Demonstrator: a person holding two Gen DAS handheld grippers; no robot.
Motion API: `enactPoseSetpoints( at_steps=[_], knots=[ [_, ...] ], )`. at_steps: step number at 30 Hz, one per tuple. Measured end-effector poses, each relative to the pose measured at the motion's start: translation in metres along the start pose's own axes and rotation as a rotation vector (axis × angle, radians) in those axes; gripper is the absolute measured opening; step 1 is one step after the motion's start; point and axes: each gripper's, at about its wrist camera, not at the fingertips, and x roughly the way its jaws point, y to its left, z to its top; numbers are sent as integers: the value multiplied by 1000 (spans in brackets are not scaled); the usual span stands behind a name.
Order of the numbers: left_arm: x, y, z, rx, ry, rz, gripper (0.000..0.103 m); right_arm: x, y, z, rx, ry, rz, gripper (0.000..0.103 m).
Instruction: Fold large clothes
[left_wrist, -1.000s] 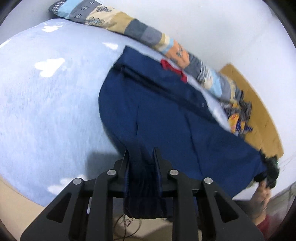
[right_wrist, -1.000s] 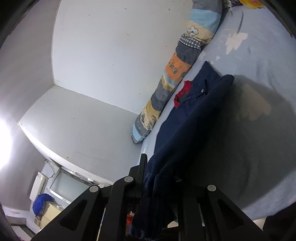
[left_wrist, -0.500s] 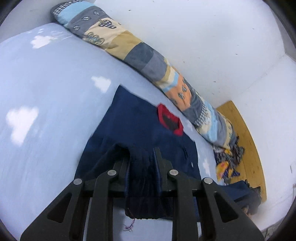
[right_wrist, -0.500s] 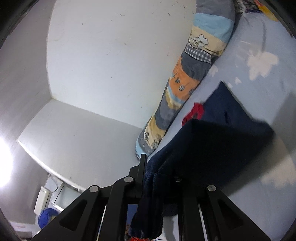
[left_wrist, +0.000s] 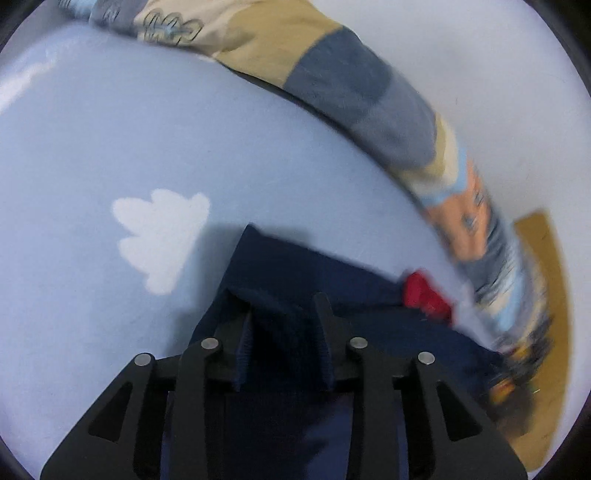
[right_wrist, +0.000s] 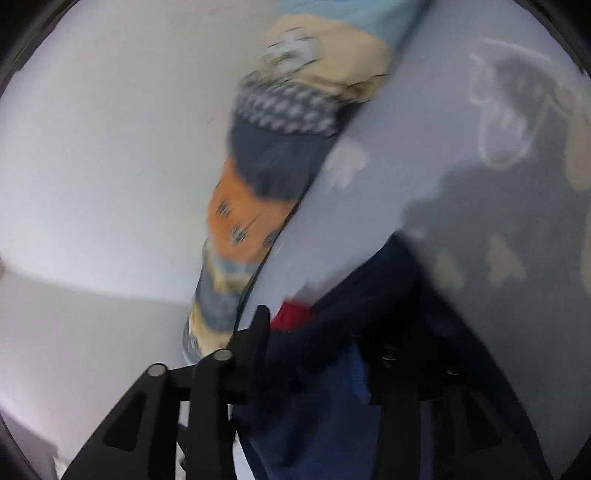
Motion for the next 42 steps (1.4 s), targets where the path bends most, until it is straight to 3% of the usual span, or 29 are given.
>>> enactPoseSetpoints(
  at_steps=[2,5,8,9,11,14,18,21,23,24,25,26,27,29,30,31,33,34,35,36,39,40,42],
  knots=[
    [-4,10,3,-47,19,-80,30,-12,-5,8,15,-27,72,52],
    [-15,21,6,-71,40,-195,32,-35,8,6,-89,-78,98,61],
    [-23,23,8,-84,50,-287,49,-34,27,-13,-217,17,89,61],
    [-28,23,9,-72,44,-293,53,-31,33,-20,-254,34,86,61],
    [-39,24,15,-59,-15,-234,53,-19,43,-43,-375,78,35,61],
    [-53,25,20,-62,-57,-271,54,4,44,-71,-460,136,-45,61],
    [-55,-10,0,157,-67,-208,56,28,41,-103,-541,205,-93,58],
    [-28,-52,-39,437,-18,-138,56,54,43,-128,-664,284,-171,54],
    [3,-71,-67,607,-31,32,56,65,39,-137,-718,312,-228,48],
    [19,-72,-73,638,-23,117,56,70,32,-135,-721,320,-270,38],
    [41,-63,-73,630,3,229,52,71,25,-125,-694,310,-322,10],
    [47,-56,-70,616,7,268,49,65,18,-111,-652,279,-359,0],
    [47,-44,-63,587,-15,300,49,54,11,-95,-607,230,-377,0],
    [29,-18,-45,458,-59,318,40,22,-3,-65,-531,134,-444,0],
    [12,-2,-35,378,-65,279,30,8,-6,-57,-520,99,-483,0],
    [-2,6,-32,347,-82,281,28,-9,-11,-49,-504,69,-512,0],
    [-29,12,-38,341,-136,352,29,-41,-13,-46,-503,8,-603,0],
    [-45,10,-49,367,-173,353,30,-52,-11,-52,-520,-1,-586,10],
    [-57,7,-62,391,-184,317,32,-63,-3,-66,-553,-4,-562,10],
    [-67,1,-78,412,-182,270,34,-65,4,-79,-583,6,-551,10],
    [-80,-31,-147,532,-181,163,52,-49,39,-146,-740,125,-459,10],
    [-78,-45,-169,588,-193,169,58,-38,50,-176,-802,191,-440,10],
    [-70,-53,-196,654,-172,205,61,-22,62,-223,-894,300,-423,8]
  ],
)
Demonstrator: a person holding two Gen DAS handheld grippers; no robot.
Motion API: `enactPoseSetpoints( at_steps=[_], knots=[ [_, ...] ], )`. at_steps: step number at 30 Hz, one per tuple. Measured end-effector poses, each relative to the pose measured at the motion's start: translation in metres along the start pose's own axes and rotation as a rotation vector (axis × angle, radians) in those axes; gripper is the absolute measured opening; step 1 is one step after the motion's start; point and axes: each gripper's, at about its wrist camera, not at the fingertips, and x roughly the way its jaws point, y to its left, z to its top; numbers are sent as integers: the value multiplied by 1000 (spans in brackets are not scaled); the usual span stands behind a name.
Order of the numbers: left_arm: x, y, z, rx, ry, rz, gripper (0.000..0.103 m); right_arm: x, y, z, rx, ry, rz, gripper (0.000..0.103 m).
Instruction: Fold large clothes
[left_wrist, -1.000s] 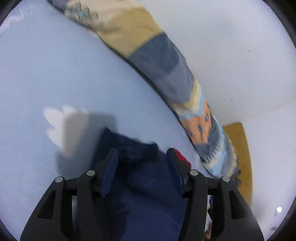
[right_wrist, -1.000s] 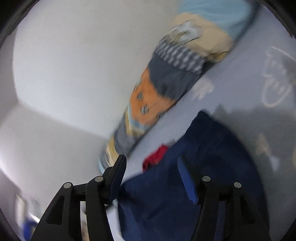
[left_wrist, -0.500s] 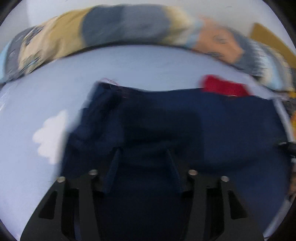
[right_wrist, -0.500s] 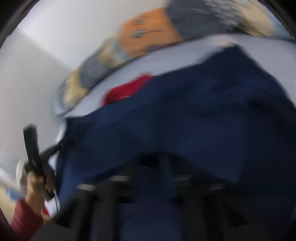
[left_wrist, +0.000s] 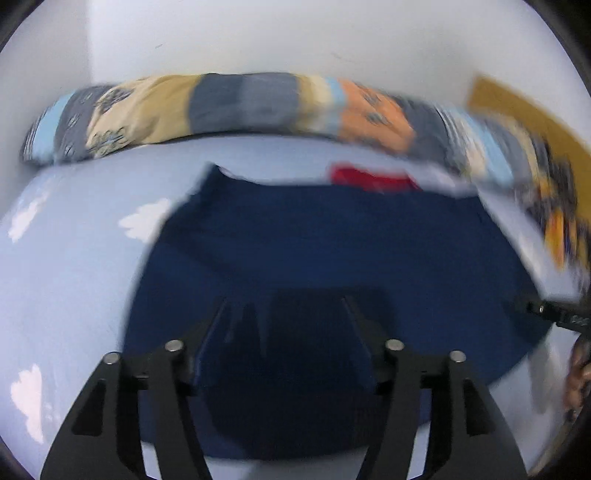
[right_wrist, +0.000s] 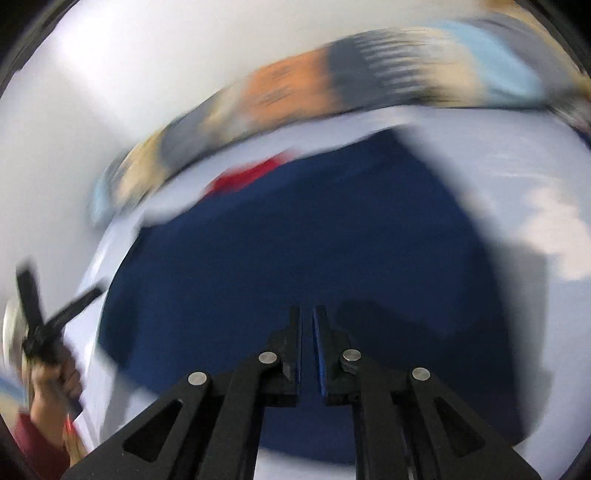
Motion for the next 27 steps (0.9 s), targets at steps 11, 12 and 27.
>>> enactPoseSetpoints(
  at_steps=[11,12,27],
  knots=[
    [-26,142,-87,-566,178,176,67,-86,-173,-67,570,-47,-298,0],
    [-33,145,-92,-594,179,159,67,-98,-178,-76,616,-51,-335,12],
    [-55,29,-70,-194,79,157,67,-62,-11,-54,245,-37,-122,13]
  ],
)
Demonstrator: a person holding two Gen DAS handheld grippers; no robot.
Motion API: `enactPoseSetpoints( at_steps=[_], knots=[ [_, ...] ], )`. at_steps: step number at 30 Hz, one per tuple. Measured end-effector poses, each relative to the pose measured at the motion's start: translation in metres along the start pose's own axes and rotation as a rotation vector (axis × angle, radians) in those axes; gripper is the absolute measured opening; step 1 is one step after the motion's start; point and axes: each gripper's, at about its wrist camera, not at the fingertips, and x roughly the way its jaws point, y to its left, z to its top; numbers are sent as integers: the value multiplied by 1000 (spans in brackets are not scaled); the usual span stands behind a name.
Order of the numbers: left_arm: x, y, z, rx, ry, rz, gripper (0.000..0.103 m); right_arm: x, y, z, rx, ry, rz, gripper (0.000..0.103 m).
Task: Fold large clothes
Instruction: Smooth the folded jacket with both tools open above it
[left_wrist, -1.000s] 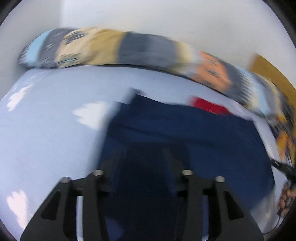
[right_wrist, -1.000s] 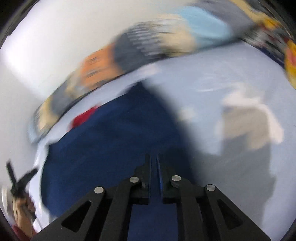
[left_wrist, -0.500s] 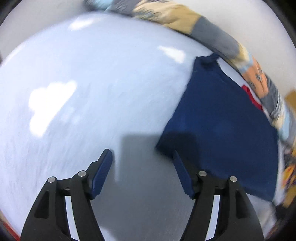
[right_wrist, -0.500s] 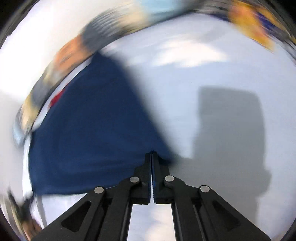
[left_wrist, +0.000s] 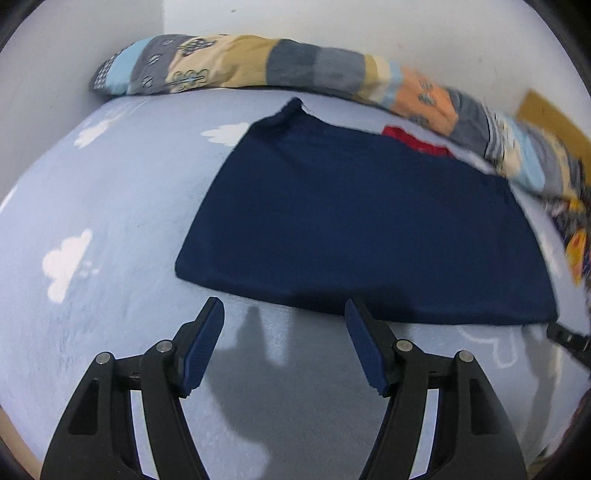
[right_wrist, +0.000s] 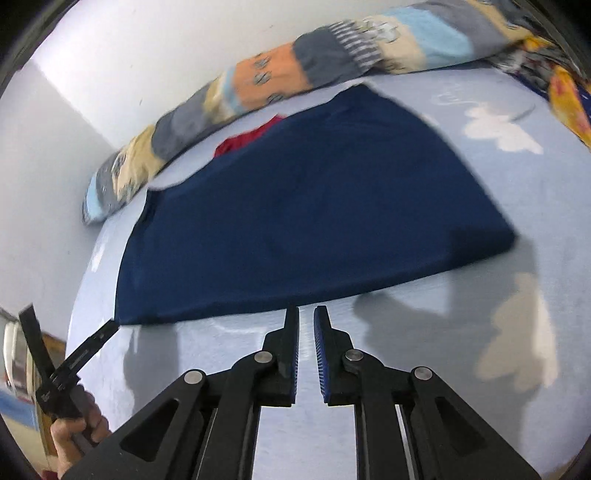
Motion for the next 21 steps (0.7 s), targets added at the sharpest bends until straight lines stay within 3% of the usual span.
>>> enactPoseSetpoints(
  at_steps=[6,10,13,15,17,21],
  knots=[
    [20,1,43,66,-52,10,67,-11,-2,7,-3,-29,-35,13],
    [58,-6,99,117,-78,62,67,-18,8,11,-16,-48,-15,13],
    [104,-7,138,142,-47,117,69,-21,8,18,-6,-49,-1,13],
    [130,1,149,118,-2,166,71,-20,1,24,1,-51,-20,14],
    [158,16,149,74,45,221,89,-17,-13,30,41,-34,-39,17],
    [142,29,140,-13,41,135,89,-15,-37,35,123,-16,-40,17]
  ],
)
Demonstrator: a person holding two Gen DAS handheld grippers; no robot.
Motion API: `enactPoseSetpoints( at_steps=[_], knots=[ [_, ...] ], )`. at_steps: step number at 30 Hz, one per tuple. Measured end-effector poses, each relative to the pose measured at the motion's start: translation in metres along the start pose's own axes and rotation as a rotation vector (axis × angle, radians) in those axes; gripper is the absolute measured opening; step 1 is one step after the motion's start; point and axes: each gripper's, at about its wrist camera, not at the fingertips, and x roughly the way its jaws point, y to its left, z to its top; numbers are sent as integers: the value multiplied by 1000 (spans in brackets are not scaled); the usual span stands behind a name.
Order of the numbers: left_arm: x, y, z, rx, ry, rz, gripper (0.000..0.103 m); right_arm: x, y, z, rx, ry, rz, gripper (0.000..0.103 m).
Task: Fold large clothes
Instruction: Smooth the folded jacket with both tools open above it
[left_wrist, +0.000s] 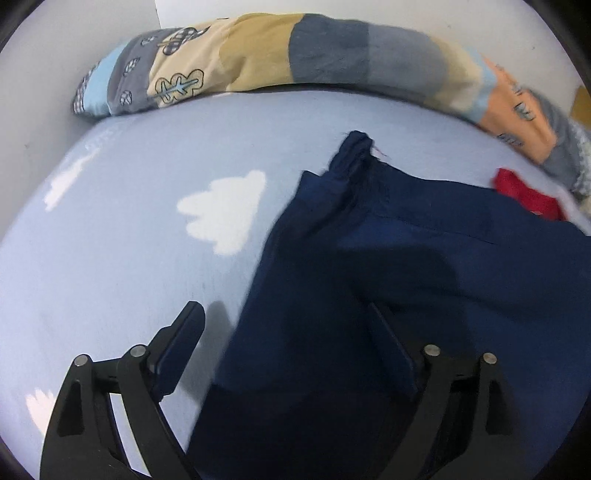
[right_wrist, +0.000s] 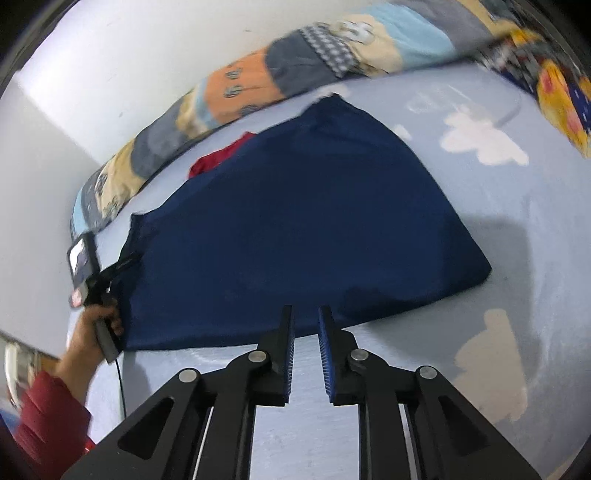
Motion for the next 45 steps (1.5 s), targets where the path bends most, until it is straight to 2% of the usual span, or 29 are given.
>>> enactPoseSetpoints(
  at_steps=[2,5,6,8,9,11,12,13,15,17,21,24,27,29,30,33,34,35,36,37,38,40,45],
  knots=[
    [-29,-5,-17,22,-45,-54,89,-2,-8,1,25,-6,-8,17],
    [-68,-16,-49,68,-94,-84,89,-4,-22,0,83,-7,6,20],
    [-77,-20,-61,83,-91,-102,89,-4,-26,-1,104,-7,13,21],
    [-76,-30,-90,108,-12,-138,89,-4,-36,-2,141,-7,7,22],
    [-71,-35,-102,125,35,-139,90,-3,-41,-3,153,-2,-1,22],
    [-88,-46,-127,198,-29,-67,90,0,-49,-5,175,6,-13,22],
    [-93,-50,-129,215,-23,-58,88,1,-52,-5,183,11,-13,22],
    [-103,-52,-129,214,-12,-73,86,1,-57,-7,202,11,-9,22],
    [-138,-49,-133,147,-78,-154,86,0,-65,-10,234,17,3,22],
    [-161,-53,-140,126,-99,-181,86,-4,-69,-13,241,17,11,22],
    [-185,-68,-160,149,-107,-193,87,-2,-53,-18,148,29,-12,22],
    [-177,-73,-159,185,-97,-177,87,1,-30,-19,46,19,-13,22],
    [-160,-63,-151,183,-87,-108,87,3,-13,-13,-51,-24,-34,22],
    [-143,-44,-141,147,-76,-54,87,7,-14,-4,-65,-49,-61,21],
    [-134,-35,-138,129,-57,-37,87,11,-24,0,-29,-41,-72,23],
    [-93,-13,-135,89,93,-1,88,35,-59,2,110,70,-89,28],
    [-84,2,-134,6,148,-53,88,38,-67,1,144,90,-101,23],
    [-86,13,-132,-67,159,-108,88,35,-75,1,189,78,-69,22],
    [-89,19,-130,-104,155,-134,88,25,-80,2,238,43,-8,28],
    [-99,29,-125,-152,126,-177,88,13,-82,4,258,-4,37,28],
    [-104,34,-123,-176,110,-209,88,3,-83,6,255,-42,43,28],
    [-108,47,-122,-256,112,-310,88,-5,-87,5,269,-72,50,41],
    [-89,75,-136,-471,193,-465,87,10,-113,-5,427,-34,124,41]
  ],
)
